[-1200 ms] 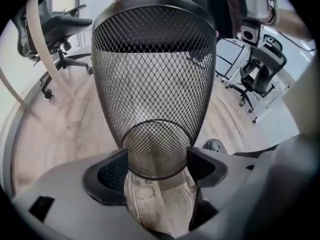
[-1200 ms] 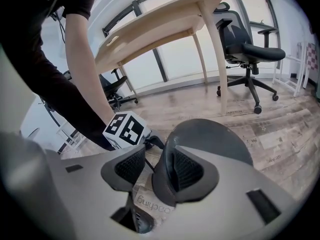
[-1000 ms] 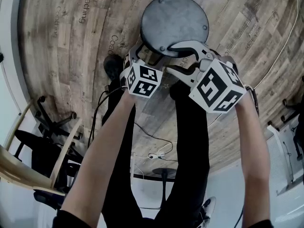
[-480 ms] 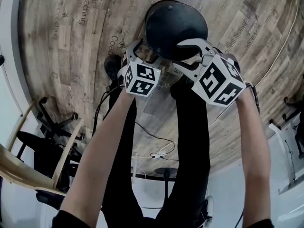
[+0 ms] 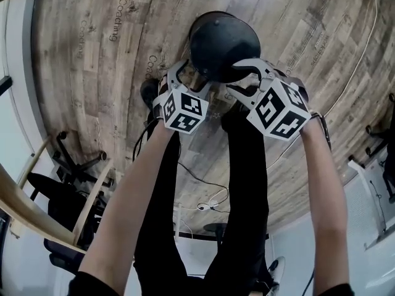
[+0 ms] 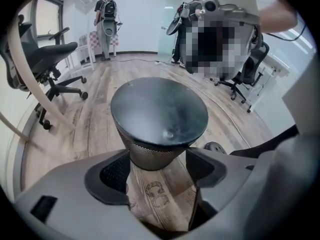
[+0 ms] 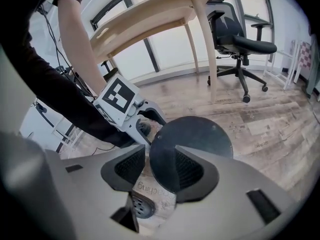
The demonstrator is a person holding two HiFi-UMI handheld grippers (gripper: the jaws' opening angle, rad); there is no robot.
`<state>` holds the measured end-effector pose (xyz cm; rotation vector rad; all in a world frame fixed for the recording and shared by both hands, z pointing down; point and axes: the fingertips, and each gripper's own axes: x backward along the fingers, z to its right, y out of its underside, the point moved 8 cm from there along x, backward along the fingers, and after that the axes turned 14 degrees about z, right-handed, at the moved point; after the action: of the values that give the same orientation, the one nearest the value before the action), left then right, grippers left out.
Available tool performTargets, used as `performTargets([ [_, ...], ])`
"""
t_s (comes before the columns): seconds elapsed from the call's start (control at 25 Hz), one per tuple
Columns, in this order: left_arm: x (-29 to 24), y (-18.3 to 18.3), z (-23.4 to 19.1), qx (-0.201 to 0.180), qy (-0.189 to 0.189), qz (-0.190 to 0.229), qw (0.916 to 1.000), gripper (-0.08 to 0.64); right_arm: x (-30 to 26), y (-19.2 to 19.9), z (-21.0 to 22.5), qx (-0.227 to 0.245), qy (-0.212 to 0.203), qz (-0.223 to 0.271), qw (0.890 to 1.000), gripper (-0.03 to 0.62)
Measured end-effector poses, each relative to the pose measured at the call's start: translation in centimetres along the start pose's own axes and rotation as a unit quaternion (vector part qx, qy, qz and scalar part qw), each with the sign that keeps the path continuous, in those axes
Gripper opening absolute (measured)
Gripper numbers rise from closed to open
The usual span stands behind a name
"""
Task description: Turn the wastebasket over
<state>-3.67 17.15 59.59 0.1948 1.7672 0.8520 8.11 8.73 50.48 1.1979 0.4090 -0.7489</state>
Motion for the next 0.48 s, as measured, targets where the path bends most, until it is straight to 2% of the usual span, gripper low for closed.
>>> performTargets([
  [0.16, 1.6, -1.9, -0.3, -0.019, 0.005, 0.001, 0.9998, 0.367, 1.9, -1.4, 0.0, 0.007, 0.026, -0.009, 1.000, 0.201],
  [0.48, 6.3, -8.2, -1.0, -0.016, -0.003, 0.024, 0.9996, 0.359, 7.2, -5.3, -1.1, 0.003, 0.076, -0.016, 0.997, 0.199],
])
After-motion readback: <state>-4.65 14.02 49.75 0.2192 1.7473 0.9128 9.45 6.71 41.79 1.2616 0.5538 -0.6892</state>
